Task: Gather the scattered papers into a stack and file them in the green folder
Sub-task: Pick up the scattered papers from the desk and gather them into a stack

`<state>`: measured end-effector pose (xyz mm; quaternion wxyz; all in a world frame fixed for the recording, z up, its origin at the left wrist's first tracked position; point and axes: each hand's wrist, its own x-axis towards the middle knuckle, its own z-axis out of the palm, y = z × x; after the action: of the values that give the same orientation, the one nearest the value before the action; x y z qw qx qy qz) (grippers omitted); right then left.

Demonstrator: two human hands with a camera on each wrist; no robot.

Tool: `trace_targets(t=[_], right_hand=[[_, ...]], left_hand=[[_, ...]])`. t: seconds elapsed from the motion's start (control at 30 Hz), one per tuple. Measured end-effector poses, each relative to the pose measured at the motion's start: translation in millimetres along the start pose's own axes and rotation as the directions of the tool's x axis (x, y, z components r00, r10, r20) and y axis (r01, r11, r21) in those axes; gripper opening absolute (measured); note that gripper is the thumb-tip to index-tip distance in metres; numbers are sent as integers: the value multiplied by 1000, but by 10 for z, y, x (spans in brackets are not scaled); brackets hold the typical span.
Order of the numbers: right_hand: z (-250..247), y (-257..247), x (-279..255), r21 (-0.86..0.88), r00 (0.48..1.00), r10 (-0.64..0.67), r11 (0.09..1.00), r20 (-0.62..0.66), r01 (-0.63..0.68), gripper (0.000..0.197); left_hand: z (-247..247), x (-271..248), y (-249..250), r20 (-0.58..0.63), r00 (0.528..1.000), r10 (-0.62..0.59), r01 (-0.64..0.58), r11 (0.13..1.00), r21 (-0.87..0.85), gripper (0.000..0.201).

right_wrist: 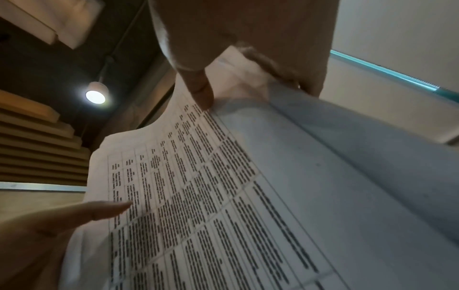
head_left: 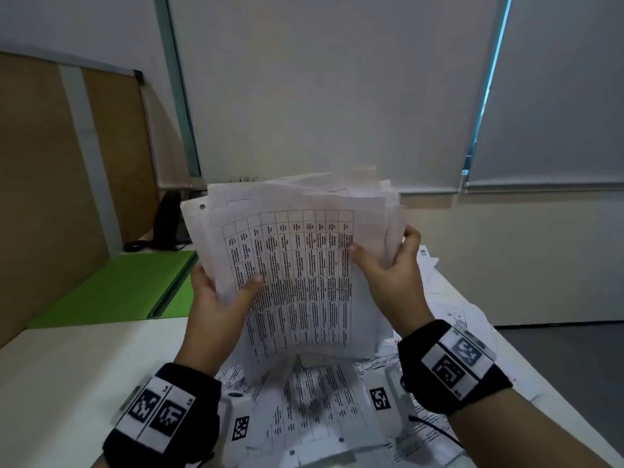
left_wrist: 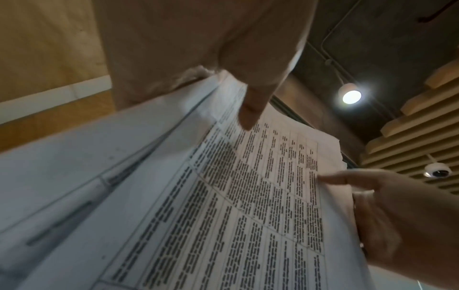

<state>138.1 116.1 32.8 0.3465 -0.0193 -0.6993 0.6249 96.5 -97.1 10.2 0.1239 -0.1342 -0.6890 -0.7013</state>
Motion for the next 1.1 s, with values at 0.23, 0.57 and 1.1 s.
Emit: trace_targets(t=[0.23,0.57,1.1], right_hand=[[87,65,-95,31,997,69,997,23,-69,26],[-36,10,-131,-15,995,60,998,80,-59,59],[83,-3,-300,-164,980,162,976,114,-142,38]], left_hand=[[61,147,-86,-68,997,-37,33,997,-66,34],[4,165,-12,-130,990,-51,37,993,-109,50],[83,69,-55,43,989,-139,137,990,46,42]])
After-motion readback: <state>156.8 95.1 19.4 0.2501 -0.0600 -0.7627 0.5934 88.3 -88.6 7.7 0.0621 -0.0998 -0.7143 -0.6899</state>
